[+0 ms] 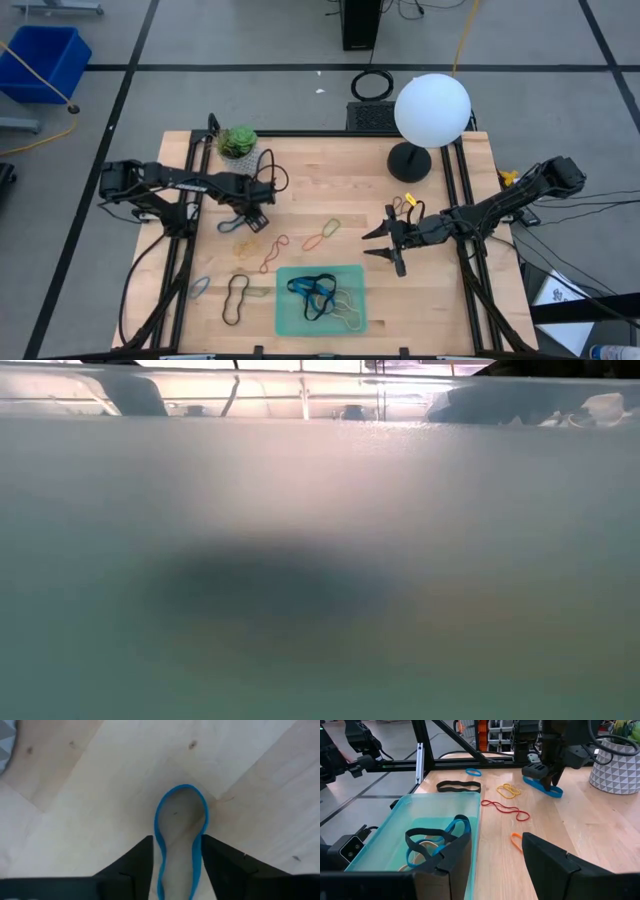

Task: Pick and place rubber bands into bin
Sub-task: Put the top large blue rubberband into the green bin

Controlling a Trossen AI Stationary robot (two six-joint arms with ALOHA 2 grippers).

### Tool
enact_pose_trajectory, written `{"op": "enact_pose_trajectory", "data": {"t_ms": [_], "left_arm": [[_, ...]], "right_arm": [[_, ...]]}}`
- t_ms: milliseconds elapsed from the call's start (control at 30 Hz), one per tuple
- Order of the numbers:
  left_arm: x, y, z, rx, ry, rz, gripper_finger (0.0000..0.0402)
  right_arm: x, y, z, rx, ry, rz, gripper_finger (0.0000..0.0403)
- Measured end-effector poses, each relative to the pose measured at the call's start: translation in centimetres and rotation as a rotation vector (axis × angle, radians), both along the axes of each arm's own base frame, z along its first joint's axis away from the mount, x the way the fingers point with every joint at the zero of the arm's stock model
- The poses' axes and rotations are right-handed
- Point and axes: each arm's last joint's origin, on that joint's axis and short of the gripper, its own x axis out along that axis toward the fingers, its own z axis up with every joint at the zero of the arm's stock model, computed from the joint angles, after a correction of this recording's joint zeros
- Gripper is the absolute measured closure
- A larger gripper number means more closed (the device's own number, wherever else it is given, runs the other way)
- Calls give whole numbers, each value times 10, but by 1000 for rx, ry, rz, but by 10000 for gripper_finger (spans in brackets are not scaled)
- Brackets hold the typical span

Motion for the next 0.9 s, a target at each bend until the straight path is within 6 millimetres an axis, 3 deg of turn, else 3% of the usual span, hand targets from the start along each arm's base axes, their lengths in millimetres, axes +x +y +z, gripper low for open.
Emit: {"op": "enact_pose_trajectory", "data": {"t_ms": [400,900], "left_arm": [[-2,12,0,-35,-12,51,332],[-2,12,0,-53,-18,48,364]], "right_arm": [[0,0,0,0,1,0,232],[0,0,0,2,3,-1,232]]}}
